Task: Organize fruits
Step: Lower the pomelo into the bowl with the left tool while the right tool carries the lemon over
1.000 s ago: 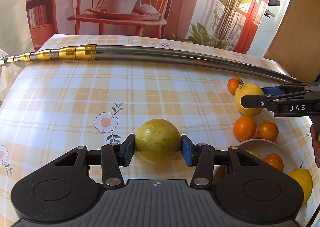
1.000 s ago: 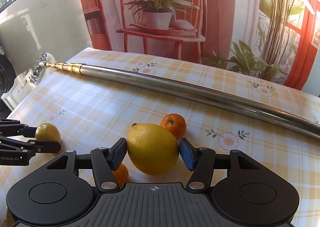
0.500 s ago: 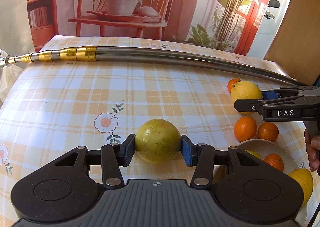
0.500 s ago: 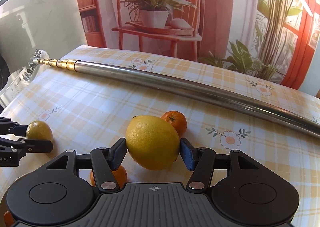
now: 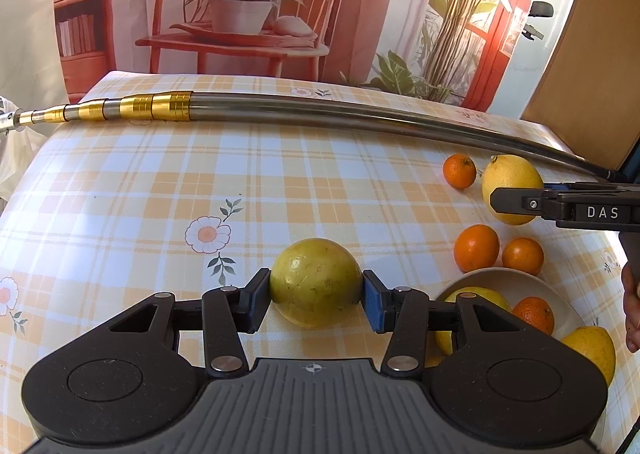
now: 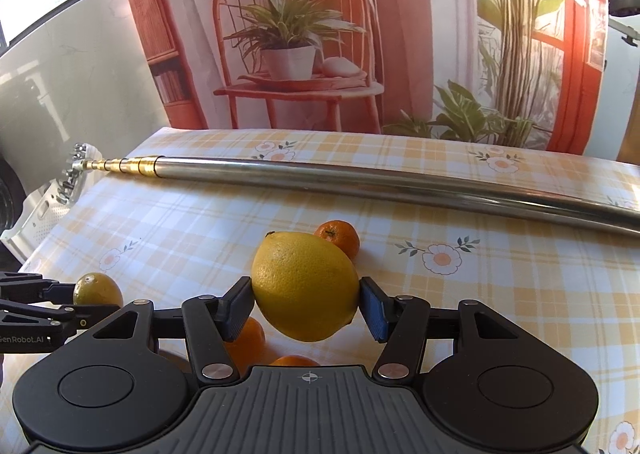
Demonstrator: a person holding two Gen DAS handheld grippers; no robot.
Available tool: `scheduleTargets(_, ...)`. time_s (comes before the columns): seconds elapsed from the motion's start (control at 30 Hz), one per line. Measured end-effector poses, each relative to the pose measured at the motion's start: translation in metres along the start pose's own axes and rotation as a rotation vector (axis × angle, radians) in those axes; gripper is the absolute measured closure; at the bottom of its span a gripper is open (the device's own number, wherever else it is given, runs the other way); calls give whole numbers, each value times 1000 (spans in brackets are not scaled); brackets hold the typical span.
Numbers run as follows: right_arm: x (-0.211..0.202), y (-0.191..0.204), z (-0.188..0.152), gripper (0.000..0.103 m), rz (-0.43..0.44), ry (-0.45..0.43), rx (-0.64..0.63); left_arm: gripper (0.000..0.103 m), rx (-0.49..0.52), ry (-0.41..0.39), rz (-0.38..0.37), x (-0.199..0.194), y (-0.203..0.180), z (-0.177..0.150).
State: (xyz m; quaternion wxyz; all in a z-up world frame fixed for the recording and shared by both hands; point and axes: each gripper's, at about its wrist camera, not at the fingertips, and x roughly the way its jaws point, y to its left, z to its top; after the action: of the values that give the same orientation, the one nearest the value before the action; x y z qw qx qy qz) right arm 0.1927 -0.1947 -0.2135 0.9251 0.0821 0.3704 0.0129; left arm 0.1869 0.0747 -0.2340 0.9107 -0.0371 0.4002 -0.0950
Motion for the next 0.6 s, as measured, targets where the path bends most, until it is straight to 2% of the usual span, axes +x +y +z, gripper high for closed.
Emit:
scheduleTargets(0.43,-65,7,-19,50,42,-90,42,53,49,-58,-32,-45,-27,-2)
scheduleTargets(0.6,-83,14,-35,50,74,-109,48,53,82,-52,-55,-61,-46,-13)
